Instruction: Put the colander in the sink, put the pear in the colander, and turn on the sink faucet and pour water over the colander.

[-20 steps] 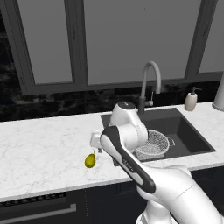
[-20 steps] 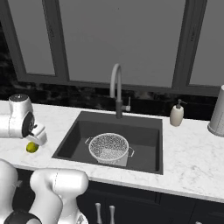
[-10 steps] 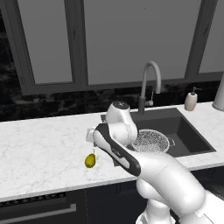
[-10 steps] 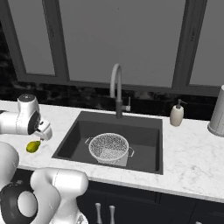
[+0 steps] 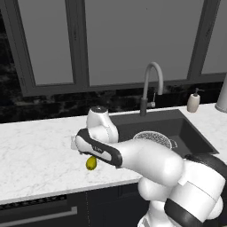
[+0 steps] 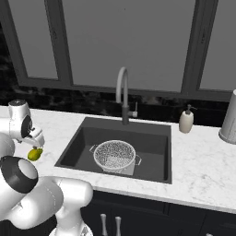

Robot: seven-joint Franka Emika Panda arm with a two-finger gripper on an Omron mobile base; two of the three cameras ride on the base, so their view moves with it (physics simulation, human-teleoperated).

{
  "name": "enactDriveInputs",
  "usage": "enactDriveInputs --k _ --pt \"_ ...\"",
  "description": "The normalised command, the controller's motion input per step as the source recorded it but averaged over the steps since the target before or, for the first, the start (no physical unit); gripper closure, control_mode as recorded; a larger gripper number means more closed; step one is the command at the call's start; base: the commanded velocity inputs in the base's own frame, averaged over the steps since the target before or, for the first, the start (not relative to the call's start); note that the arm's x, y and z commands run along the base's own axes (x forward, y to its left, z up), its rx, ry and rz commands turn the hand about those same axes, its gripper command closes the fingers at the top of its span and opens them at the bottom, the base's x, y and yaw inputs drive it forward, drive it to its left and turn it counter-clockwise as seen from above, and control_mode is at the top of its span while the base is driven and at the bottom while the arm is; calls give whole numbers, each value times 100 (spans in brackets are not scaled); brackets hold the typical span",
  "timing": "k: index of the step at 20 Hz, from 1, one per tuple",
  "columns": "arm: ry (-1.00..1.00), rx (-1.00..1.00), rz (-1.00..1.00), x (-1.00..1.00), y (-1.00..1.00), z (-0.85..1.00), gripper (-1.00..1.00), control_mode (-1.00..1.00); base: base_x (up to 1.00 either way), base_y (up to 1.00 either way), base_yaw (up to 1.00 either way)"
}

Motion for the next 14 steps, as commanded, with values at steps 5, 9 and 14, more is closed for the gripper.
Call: enactDriveInputs --k 5,9,14 --pt "0 -2 0 0 -6 -5 -100 -100 0 0 0" --pt "0 0 0 0 -40 -8 -100 -100 0 0 0" --pt "0 0 0 0 -30 -17 -100 -100 0 0 0"
